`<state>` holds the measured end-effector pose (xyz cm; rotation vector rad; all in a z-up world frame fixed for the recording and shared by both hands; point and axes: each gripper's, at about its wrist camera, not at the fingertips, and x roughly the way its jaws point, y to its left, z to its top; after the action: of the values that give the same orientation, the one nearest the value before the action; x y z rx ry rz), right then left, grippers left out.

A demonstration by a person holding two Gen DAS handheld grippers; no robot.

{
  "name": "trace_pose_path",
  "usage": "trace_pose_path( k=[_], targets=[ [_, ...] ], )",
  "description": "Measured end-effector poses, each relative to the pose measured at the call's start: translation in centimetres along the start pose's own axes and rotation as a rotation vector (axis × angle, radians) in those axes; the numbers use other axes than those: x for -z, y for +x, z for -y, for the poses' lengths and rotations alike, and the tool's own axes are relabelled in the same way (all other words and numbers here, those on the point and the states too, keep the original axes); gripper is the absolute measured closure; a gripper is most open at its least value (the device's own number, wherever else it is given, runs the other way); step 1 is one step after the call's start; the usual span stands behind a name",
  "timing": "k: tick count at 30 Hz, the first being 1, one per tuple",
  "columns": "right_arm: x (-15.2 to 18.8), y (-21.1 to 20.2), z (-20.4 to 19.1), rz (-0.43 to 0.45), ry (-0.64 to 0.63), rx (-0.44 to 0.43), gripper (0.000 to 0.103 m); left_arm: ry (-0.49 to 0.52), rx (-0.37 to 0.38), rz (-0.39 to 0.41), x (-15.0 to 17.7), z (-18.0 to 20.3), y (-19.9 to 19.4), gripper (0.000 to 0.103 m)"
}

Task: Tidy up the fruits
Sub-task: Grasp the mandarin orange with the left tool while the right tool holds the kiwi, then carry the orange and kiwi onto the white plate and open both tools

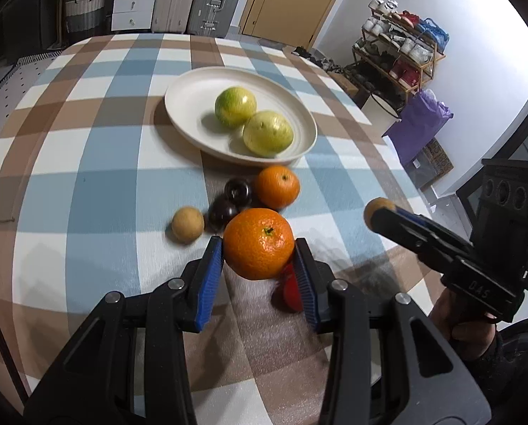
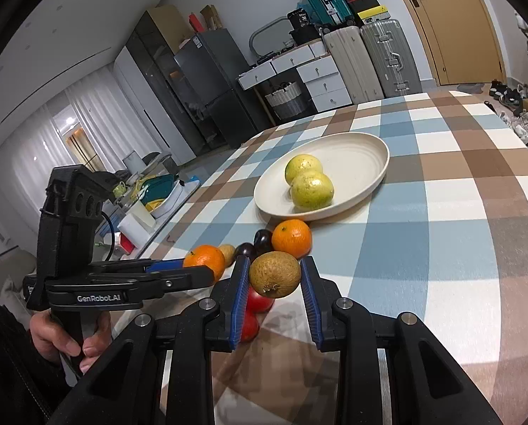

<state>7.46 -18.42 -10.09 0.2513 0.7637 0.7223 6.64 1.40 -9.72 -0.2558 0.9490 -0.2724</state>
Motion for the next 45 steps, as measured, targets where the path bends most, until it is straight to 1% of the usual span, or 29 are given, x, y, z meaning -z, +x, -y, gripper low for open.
trace_pose_path(
  k=[9,20,31,34,37,40,43,45],
  targets=[
    [-2.3,1.6,0.3,-0.001,0.008,-0.030,0.074,-0.003,0.010,0.025,-3.4,-0.8,0.3,0.066],
    [-6.1,4.2,1.6,-0.002,0.036,-0.049,0.074,-0.032,0.010,0.032,-8.3,-2.4,2.4,0.066],
    [-10.0,7.6,3.8,-0.020,0.074,-0.031,0.074,-0.056,0.002,0.015,-13.2,-4.5,5.6,0.066],
    [-11.0,8.3,4.4,-0.019,0.087,-0.035,0.074,-0.072,0.010,0.021,-14.5,-5.3,6.1,0.066],
    [-11.8,9.1,5.1,-0.021,0.100,-0.039,0.074,-0.066,0.002,0.027,-15.7,-5.7,6.6,0.066],
    [-12.6,10.1,5.7,-0.027,0.112,-0.038,0.074,-0.064,0.003,0.024,-16.8,-6.0,7.4,0.066],
    [-13.2,11.0,6.3,-0.032,0.127,-0.035,0.074,-0.066,0.027,0.027,-17.4,-6.3,8.2,0.066],
    [-13.5,11.7,6.8,-0.037,0.142,-0.028,0.074,-0.063,0.019,0.026,-17.7,-6.4,8.7,0.066]
  ],
)
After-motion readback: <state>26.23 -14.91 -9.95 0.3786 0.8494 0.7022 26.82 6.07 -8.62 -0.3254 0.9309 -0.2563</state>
